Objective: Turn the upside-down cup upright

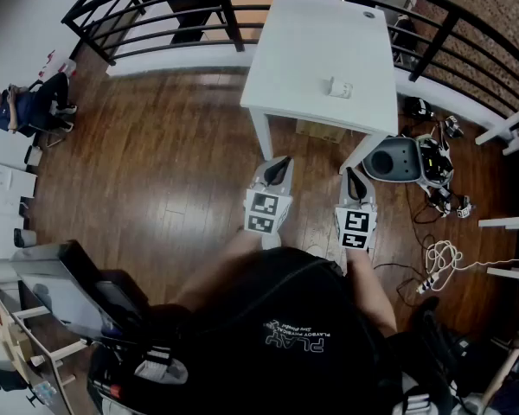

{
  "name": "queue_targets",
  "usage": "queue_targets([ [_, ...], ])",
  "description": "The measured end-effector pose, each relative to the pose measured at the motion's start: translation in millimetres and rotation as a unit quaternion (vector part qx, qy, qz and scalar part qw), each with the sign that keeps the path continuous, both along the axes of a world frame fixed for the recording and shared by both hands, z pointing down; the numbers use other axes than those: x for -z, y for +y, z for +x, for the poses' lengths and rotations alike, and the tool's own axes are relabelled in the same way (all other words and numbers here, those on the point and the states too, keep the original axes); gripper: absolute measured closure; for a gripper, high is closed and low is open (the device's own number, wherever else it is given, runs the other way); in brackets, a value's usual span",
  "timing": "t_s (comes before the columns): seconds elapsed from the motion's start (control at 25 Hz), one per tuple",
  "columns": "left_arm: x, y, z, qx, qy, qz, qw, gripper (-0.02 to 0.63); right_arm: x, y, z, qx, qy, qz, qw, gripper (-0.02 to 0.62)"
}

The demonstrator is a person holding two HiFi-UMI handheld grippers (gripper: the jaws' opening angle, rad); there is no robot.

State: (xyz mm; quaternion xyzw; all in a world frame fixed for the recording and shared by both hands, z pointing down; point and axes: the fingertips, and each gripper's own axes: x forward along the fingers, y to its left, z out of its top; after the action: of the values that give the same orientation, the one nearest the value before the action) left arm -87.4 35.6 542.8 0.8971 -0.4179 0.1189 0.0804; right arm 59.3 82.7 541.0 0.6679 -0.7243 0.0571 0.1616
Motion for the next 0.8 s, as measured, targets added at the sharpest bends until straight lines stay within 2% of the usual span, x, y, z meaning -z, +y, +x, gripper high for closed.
queue_targets([
  [0.68,4.8,-31.4,-25.0,-0.036,0.005,-0.002,0.9994,0.606,-7.3,-22.8,-27.0,-0.033,0.013,-0.015,0.999,0.581],
  [0.8,-5.8,-36.7,-34.4,-0.035,0.01,-0.009,0.9993,0.606,-10.2,-24.6,-30.0,-0.043,0.015,-0.021,0.999,0.581],
])
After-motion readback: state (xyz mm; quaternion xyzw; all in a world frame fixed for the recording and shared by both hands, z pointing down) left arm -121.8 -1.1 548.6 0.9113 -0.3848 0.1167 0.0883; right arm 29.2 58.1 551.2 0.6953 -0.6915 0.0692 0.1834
